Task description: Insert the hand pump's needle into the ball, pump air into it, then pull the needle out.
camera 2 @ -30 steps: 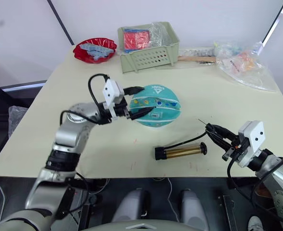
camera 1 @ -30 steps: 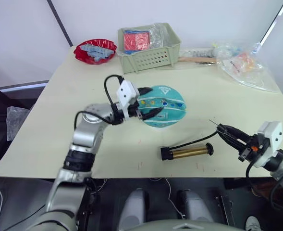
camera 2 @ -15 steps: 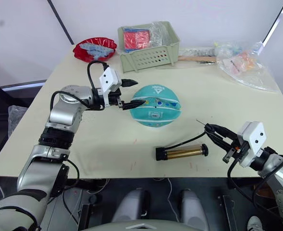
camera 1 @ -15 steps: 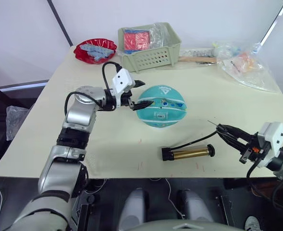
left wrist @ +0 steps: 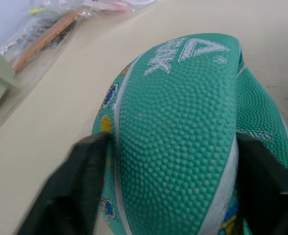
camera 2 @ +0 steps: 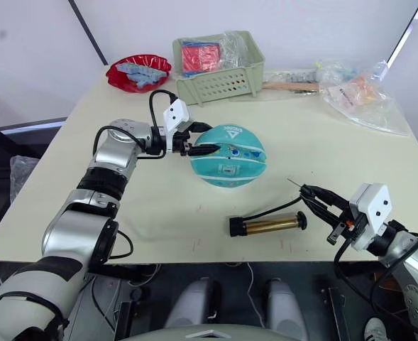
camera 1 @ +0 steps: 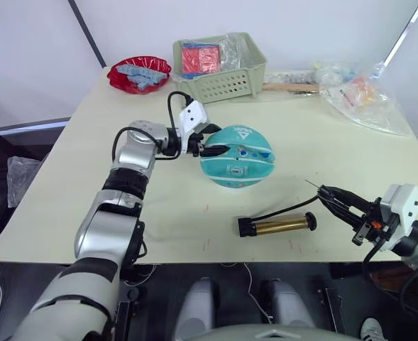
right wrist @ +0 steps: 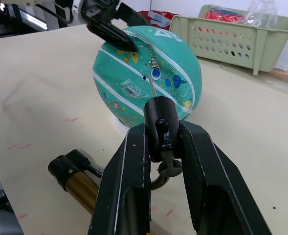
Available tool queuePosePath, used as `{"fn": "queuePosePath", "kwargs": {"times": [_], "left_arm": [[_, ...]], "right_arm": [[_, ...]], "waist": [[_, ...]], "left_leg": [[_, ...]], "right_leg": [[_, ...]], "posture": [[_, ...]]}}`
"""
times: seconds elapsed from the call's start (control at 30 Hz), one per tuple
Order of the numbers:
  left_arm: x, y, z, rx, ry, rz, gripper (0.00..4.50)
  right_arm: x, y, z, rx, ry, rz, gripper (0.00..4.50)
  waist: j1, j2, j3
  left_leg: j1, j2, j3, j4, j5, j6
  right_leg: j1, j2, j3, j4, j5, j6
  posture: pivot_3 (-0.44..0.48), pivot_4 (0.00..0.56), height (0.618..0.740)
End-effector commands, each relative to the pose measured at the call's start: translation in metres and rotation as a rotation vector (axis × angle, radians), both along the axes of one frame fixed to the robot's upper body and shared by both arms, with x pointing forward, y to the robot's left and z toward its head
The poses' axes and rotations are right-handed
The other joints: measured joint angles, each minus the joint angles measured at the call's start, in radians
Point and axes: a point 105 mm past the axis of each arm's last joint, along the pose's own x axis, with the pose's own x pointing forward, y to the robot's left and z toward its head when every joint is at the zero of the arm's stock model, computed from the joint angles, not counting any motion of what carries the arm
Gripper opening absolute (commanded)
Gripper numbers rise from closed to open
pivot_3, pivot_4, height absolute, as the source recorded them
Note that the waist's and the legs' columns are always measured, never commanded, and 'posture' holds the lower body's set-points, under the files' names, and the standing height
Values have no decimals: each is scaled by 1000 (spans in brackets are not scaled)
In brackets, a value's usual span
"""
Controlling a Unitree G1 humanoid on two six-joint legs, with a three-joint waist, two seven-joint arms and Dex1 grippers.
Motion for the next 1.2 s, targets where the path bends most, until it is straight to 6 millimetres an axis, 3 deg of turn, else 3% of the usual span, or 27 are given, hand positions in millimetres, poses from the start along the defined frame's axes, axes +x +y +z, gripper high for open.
{"fn": "queuePosePath", "kwargs": {"times": [0.03, 0.13, 0.23, 0.4, 0.77, 0.93, 1.2], "left_arm": [[3, -4, 12, -55, -38, -3, 1668], [2, -5, 11, -93, -42, 7, 500], [0, -8, 9, -120, -47, 21, 19], [-5, -13, 7, -149, -60, 45, 19], [-21, -31, -2, -155, -52, 118, 19], [-24, -34, -12, -126, -52, 138, 19], [-25, -36, -28, -91, -52, 149, 19]], "right_arm": [[-4, 4, 14, -5, -71, 13, 355], [-4, 7, 14, 0, -69, 22, 355], [-3, 11, 15, 10, -61, 33, 355], [2, 19, 15, 22, -15, 43, 355], [32, 48, 27, -43, 147, 78, 355], [54, 43, 25, -203, 231, 29, 355], [85, 60, 38, -288, 310, 26, 355]], "waist": [[0, 0, 0], [0, 0, 0], [0, 0, 0], [2, 0, 0], [3, 0, 0], [1, 0, 0], [3, 0, 0]], "left_leg": [[0, 0, 0, 0, 0, 0], [0, 0, 0, 0, 0, 0], [0, 0, 0, 0, 0, 0], [0, 0, 0, 0, 0, 0], [-1, 0, -2, 1, 0, 0], [-1, 0, -2, 1, 0, 0], [-1, 0, -3, 1, 0, 0]], "right_leg": [[0, 0, 0, 0, 0, 0], [0, 0, 0, 0, 0, 0], [0, 0, 0, 0, 1, 0], [0, 0, 0, 1, 1, 0], [0, 0, -2, 1, 1, 0], [0, 0, -1, 1, 1, 0], [0, 0, -2, 1, 1, 0]], "posture": [[0, 150, 738], [0, 150, 738], [0, 150, 738], [0, 150, 738], [0, 150, 738], [0, 150, 738], [0, 150, 738]]}}
